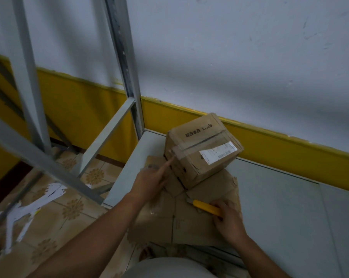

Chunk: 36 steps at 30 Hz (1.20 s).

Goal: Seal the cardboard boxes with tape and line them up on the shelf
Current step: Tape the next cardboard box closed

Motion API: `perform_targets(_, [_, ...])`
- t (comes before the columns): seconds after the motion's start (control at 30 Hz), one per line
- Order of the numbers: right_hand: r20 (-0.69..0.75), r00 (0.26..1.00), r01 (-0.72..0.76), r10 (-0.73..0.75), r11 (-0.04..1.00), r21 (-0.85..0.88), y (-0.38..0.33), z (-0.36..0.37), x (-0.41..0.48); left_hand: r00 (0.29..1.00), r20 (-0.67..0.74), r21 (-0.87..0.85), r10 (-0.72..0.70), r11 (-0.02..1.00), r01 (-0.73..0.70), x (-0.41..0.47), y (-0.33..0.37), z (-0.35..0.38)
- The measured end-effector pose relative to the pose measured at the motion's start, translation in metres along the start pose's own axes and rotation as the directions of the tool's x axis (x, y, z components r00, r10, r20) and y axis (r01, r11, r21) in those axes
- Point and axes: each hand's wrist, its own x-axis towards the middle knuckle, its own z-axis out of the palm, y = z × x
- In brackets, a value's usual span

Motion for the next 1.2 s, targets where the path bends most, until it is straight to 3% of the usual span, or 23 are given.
perform_targets(0.37, [-0.006,1.000,0.017,-0.017,1.000,0.017,0.005,0.002,0.003,0.983,0.133,0.003,0.125,0.992,-0.126,-0.011,-0.006,0.022])
perform_targets(0.73, [0.026,1.000,0.008,-0.008,1.000,0.007,0.002,-0.003,0.000,0.987,0.001,-0.020,0.160,0.987,-0.159,-0.018,0.003,0.002])
perform_targets(1.1, [0.070,0.997,0.026,-0.027,1.000,0.012,-0.003,-0.015,-0.006,0.999,-0.032,-0.131,-0.016,0.991,0.012,-0.015,-0.005,-0.018])
perform_targets(1.2, [-0.052,0.997,0.061,-0.057,0.996,0.066,-0.017,-0.031,-0.008,0.991,-0.118,-0.220,-0.063,0.975,0.036,-0.002,-0.010,-0.039])
